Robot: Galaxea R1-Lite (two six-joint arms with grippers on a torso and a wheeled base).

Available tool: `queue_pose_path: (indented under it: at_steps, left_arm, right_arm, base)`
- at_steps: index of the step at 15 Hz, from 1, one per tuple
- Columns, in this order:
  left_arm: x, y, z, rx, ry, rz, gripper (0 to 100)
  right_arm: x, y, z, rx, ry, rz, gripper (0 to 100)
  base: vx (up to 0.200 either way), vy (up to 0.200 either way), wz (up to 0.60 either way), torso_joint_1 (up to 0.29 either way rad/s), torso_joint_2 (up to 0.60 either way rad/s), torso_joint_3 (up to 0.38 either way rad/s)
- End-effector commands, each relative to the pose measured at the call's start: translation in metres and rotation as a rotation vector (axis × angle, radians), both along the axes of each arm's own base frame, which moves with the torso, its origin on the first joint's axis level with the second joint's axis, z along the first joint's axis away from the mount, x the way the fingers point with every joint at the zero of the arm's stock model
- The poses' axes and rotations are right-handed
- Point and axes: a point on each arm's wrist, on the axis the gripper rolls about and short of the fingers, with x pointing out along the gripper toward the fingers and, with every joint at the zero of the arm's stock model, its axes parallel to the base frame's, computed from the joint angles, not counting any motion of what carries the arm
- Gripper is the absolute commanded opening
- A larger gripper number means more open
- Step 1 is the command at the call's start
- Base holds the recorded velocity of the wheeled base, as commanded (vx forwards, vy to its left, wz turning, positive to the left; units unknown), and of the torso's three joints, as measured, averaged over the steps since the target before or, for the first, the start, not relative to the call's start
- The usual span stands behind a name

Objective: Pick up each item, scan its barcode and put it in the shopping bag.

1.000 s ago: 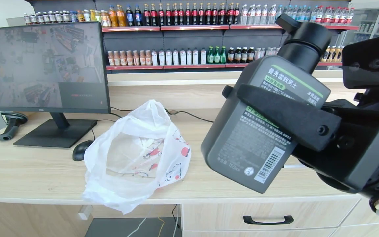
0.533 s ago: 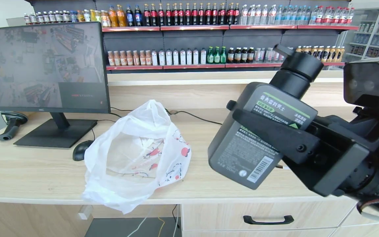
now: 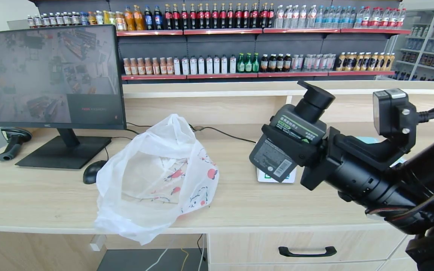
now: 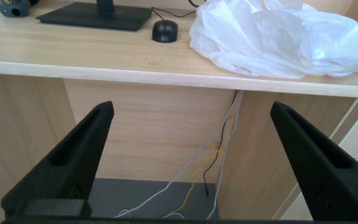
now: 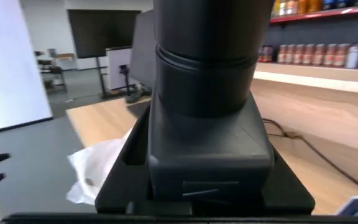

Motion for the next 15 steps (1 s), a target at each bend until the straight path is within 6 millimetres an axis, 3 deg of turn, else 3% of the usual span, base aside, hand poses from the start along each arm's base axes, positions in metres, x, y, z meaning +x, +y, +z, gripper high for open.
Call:
queue_pose_path:
  at_steps: [1,3,4,7,11,15]
  left_arm:
    - [0.0,0.0,0.0,-0.001,-0.001,0.002,100]
    - [0.0,0.0,0.0,-0.001,-0.001,0.002,100]
    - [0.0,0.0,0.0,-0.001,-0.001,0.0,100]
    - [0.0,0.0,0.0,0.001,-0.001,0.0,100]
    - [0.0,0.0,0.0,0.001,-0.001,0.0,100]
    - [0.0,0.0,0.0,0.001,-0.001,0.0,100]
  right_arm:
    - [0.007,0.002,-0.007,-0.028,-0.012,-0.108,0]
    - [0.01,0.0,-0.008,-0.05,-0.036,-0.215,0]
    - [0.024,-0.01,-0.008,-0.065,-0.059,-0.328,0]
    - [0.04,-0.035,-0.009,-0.123,-0.106,-0.494,0]
    - [0.049,-0.064,-0.017,-0.131,-0.063,-0.621,0]
    - [0.044,-0.071,-0.03,-0.159,-0.01,-0.635,0]
  base:
    - [0.0,0.0,0.0,0.0,0.0,0.0]
    - [0.0,0.0,0.0,0.0,0.0,0.0]
    - [0.0,0.0,0.0,0.0,0.0,0.0]
    - [0.0,0.0,0.0,0.0,0.0,0.0]
    - [0.0,0.0,0.0,0.0,0.0,0.0]
    - [0.0,0.0,0.0,0.0,0.0,0.0]
